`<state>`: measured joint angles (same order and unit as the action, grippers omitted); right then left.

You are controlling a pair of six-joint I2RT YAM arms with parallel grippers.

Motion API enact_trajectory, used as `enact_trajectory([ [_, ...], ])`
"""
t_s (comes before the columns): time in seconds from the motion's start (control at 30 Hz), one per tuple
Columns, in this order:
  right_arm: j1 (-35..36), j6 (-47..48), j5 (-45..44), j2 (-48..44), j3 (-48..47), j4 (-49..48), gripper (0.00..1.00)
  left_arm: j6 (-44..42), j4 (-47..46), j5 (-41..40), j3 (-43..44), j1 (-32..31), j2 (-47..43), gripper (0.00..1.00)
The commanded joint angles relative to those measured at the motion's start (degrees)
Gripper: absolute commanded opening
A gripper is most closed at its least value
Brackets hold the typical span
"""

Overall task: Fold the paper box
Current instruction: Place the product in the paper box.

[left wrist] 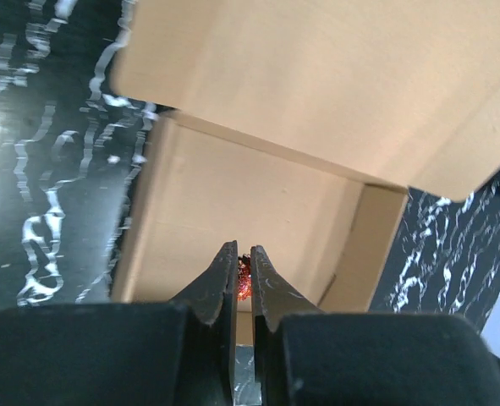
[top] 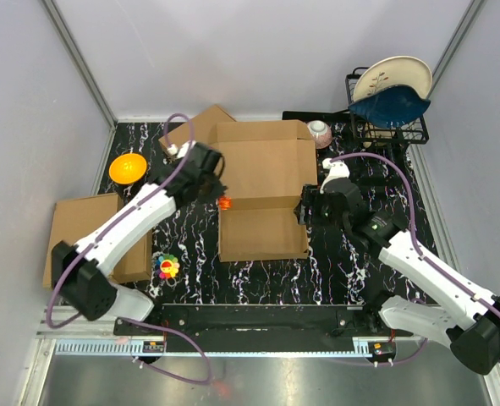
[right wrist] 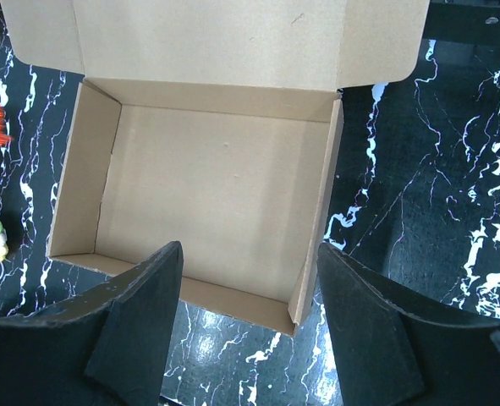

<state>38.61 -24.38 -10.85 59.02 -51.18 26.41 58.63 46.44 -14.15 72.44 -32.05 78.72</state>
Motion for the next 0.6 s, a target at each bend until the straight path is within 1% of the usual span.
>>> enact_trajectory([
  [0.0,-0.03,-0.4,-0.75,-2.07,-0.85,1.01,0.71,1.93,-2.84,0.09,5.86,-5.46,5.21,0.03],
  [0.07,-0.03,-0.49,-1.1,-2.6,-0.76,1.62,0.71,1.92,-2.75,0.61,6.04,-6.26,7.67,0.14],
  [0.1,0.06,-0.58,-1.45,-2.77,-0.68,1.8,0.71,2.19,-2.93,0.88,5.35,-6.44,8.03,0.22],
  [0.17,0.06,-0.58,-1.72,-3.04,-0.68,2.41,0.71,2.28,-3.45,0.71,3.94,-6.44,7.59,0.29],
  [0.2,0.06,-0.32,-2.24,-3.13,-0.68,2.41,0.71,2.19,-4.24,0.1,2.45,-6.44,6.98,0.35],
  [0.27,0.06,-0.05,-2.86,-2.69,-0.68,2.68,0.71,1.58,-4.6,-0.7,1.48,-6.36,5.05,0.4],
  [0.3,-0.03,0.12,-3.64,-2.51,-0.76,2.76,0.71,0.88,-4.6,-1.75,0.69,-6.36,3.74,0.45],
  [0.37,0.06,0.12,-4.79,-1.2,-0.94,3.38,0.71,0.52,-4.69,-2.81,-0.72,-6.09,2.41,0.46],
  [0.47,-0.03,-0.49,-8.73,0.65,-0.94,4.61,0.71,-1.67,-8.8,-3.78,-6.25,-6.0,-1.8,0.45],
  [0.5,0.06,-1.1,-9.7,0.91,-0.68,4.87,0.71,-1.77,-11.43,-4.3,-10.09,-6.0,-4.16,0.44],
  [0.57,-0.2,-1.72,-11.99,1.88,0.37,5.14,0.71,-1.86,-15.03,-5.44,-14.24,-6.0,-6.81,0.41],
])
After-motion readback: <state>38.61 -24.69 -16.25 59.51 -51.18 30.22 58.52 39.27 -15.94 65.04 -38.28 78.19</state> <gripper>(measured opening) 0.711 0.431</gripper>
